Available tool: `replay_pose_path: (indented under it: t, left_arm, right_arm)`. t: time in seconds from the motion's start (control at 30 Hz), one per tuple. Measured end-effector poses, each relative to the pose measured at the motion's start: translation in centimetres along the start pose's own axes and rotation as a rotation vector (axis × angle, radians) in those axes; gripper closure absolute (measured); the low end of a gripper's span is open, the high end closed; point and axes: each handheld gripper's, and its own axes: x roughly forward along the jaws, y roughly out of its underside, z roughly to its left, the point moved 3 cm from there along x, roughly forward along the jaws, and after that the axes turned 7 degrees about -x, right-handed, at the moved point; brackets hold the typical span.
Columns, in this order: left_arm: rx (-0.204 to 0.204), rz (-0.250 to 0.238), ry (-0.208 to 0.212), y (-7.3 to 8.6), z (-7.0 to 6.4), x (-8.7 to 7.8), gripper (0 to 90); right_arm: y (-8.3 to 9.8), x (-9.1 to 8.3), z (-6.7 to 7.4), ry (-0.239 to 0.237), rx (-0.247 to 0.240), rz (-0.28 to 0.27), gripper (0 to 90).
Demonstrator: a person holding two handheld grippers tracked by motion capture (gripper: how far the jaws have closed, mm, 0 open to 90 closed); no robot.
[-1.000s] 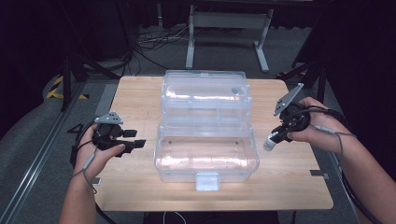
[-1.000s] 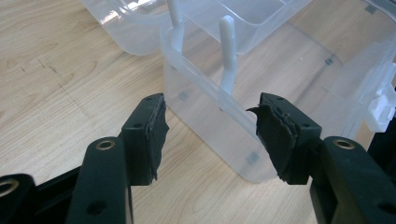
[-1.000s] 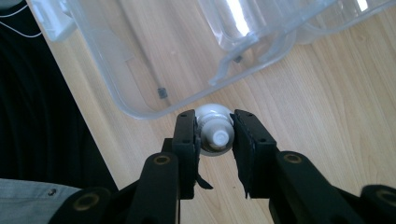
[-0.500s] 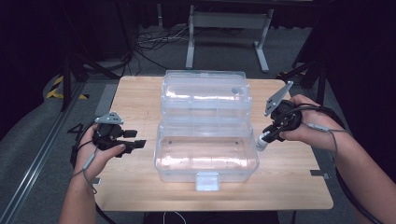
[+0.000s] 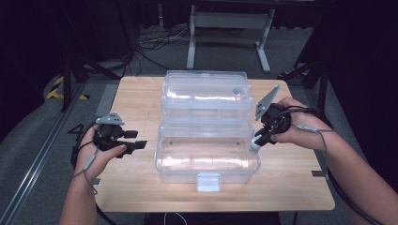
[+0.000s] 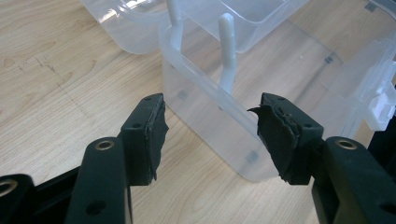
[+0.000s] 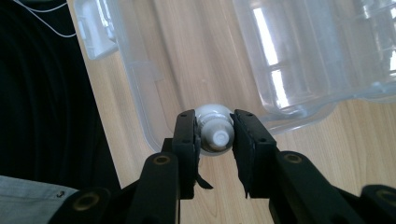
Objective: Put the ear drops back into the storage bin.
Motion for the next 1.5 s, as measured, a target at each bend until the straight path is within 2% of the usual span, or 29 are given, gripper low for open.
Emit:
replay_pose_path:
  t: [0.5,0.57,0.8,1.13,1.5]
  left_arm:
    - [0.005,0.002,0.0,0.0,0.1,-0.1,42.4]
    - [0.004,0.001,0.0,0.0,0.1,-0.1,42.4]
    - [0.002,0.0,0.0,0.0,0.1,-0.1,42.3]
    - [0.002,0.001,-0.001,0.0,0.1,-0.1,42.3]
    - [0.005,0.004,-0.002,0.1,0.2,-0.1,42.1]
  right_arm:
    - [-0.5,2.3,0.7,-0.03,-0.097,0.059,71.4]
    - [-0.5,2.6,0.9,-0.037,-0.088,0.066,71.3]
    - [-0.4,3.9,0.8,-0.048,-0.118,0.082,71.3]
    - [0.0,5.8,0.9,-0.074,-0.107,0.124,71.4]
    - [0.2,7.9,1.0,-0.094,-0.126,0.164,71.3]
